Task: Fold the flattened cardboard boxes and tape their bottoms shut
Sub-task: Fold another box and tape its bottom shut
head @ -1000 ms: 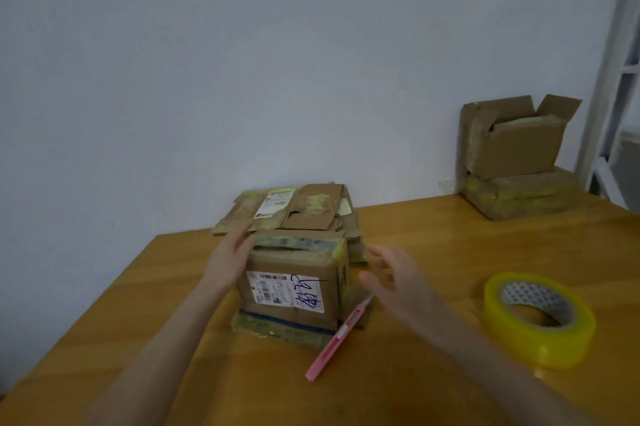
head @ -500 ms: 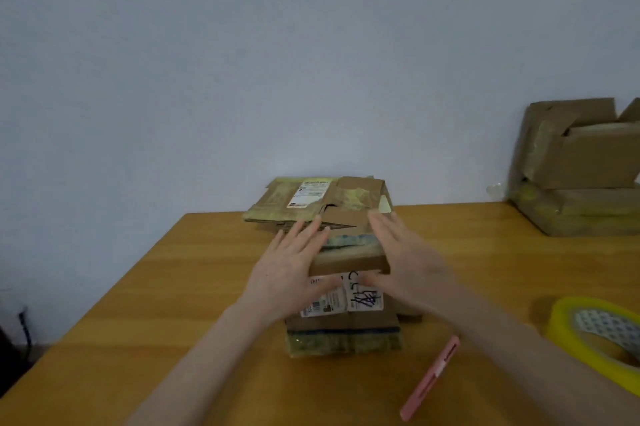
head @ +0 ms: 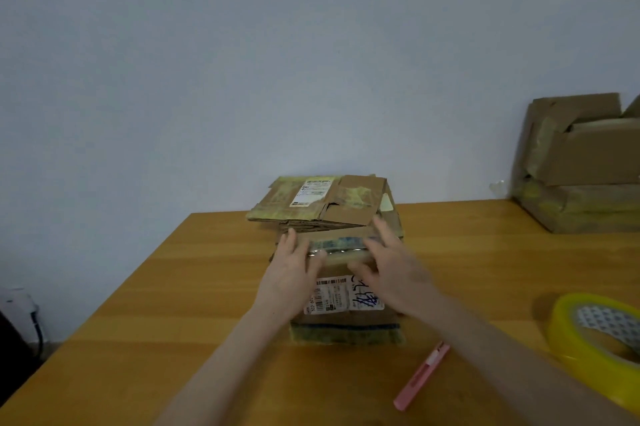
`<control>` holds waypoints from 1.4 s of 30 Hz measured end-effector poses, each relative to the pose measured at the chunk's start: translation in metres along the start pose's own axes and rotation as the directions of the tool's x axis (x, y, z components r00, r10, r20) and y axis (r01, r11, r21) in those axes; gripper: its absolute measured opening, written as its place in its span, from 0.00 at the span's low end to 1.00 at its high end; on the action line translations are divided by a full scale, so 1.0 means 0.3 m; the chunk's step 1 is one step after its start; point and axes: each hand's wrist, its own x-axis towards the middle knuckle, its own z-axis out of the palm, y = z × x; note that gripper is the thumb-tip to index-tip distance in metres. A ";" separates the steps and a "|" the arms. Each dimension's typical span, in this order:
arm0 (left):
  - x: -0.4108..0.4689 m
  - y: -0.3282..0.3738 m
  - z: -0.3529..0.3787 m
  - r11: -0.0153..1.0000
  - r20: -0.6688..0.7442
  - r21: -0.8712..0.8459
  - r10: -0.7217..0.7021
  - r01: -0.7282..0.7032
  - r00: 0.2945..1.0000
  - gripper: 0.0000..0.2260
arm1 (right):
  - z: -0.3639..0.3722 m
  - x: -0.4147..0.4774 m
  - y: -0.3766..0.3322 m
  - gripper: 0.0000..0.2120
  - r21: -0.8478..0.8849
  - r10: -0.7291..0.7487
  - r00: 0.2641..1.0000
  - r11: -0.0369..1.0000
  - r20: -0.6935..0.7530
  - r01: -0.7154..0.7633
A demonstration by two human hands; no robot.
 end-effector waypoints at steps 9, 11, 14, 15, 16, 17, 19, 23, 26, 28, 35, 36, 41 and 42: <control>-0.009 -0.043 -0.007 0.694 0.163 -0.640 -0.294 0.328 0.942 0.16 | -0.006 0.057 -0.016 0.39 0.503 0.396 0.914 0.809 -0.087 -0.302; -0.039 -0.048 -0.009 0.711 0.089 -0.660 -0.244 0.241 0.966 0.15 | -0.039 0.046 -0.003 0.40 0.581 0.486 0.874 0.709 0.007 -0.399; -0.105 -0.042 -0.012 0.774 -0.152 -0.632 -0.166 0.033 0.974 0.17 | -0.118 -0.007 0.018 0.28 0.791 0.499 0.862 0.492 0.085 -0.363; -0.126 -0.037 -0.019 0.745 -0.222 -0.665 -0.136 -0.048 0.965 0.18 | -0.144 -0.027 0.024 0.26 0.869 0.477 0.875 0.394 0.085 -0.300; -0.150 -0.025 -0.031 0.685 -0.273 -0.716 -0.102 -0.131 0.957 0.18 | -0.169 -0.048 0.031 0.23 0.927 0.455 0.885 0.284 0.093 -0.244; -0.172 -0.009 -0.048 0.606 -0.306 -0.769 -0.071 -0.203 0.949 0.18 | -0.189 -0.065 0.038 0.19 0.961 0.437 0.892 0.173 0.119 -0.213; -0.203 0.025 -0.088 0.449 -0.327 -0.855 -0.074 -0.261 0.942 0.17 | -0.207 -0.090 0.045 0.15 0.983 0.420 0.893 0.010 0.160 -0.181; -0.205 0.060 -0.135 0.256 -0.315 -0.933 -0.236 -0.253 0.919 0.17 | -0.186 -0.133 0.068 0.16 0.990 0.401 0.911 0.054 0.099 -0.131; -0.193 0.046 -0.117 0.314 -0.293 -0.928 -0.287 -0.199 0.912 0.19 | -0.146 -0.172 0.068 0.12 0.980 0.345 0.936 0.155 0.063 -0.123; -0.187 0.009 -0.071 0.436 -0.277 -0.888 -0.247 -0.149 0.928 0.22 | -0.112 -0.200 0.069 0.09 0.949 0.350 0.935 0.276 0.050 -0.154; -0.180 -0.096 0.050 0.699 -0.258 -0.712 -0.172 -0.066 0.951 0.24 | -0.081 -0.207 0.078 0.31 0.895 0.368 0.904 0.295 0.217 -0.335; -0.176 -0.102 0.044 0.732 -0.281 -0.674 -0.132 -0.097 0.951 0.23 | -0.098 -0.195 0.070 0.34 0.896 0.385 0.894 0.277 0.229 -0.348; -0.128 -0.111 0.003 0.815 -0.301 -0.531 0.074 -0.231 0.951 0.18 | -0.131 -0.142 0.056 0.16 0.879 0.445 0.883 0.350 0.148 -0.323; -0.116 -0.114 0.004 0.828 -0.316 -0.504 0.090 -0.247 0.945 0.15 | -0.133 -0.136 0.061 0.13 0.880 0.454 0.882 0.360 0.126 -0.310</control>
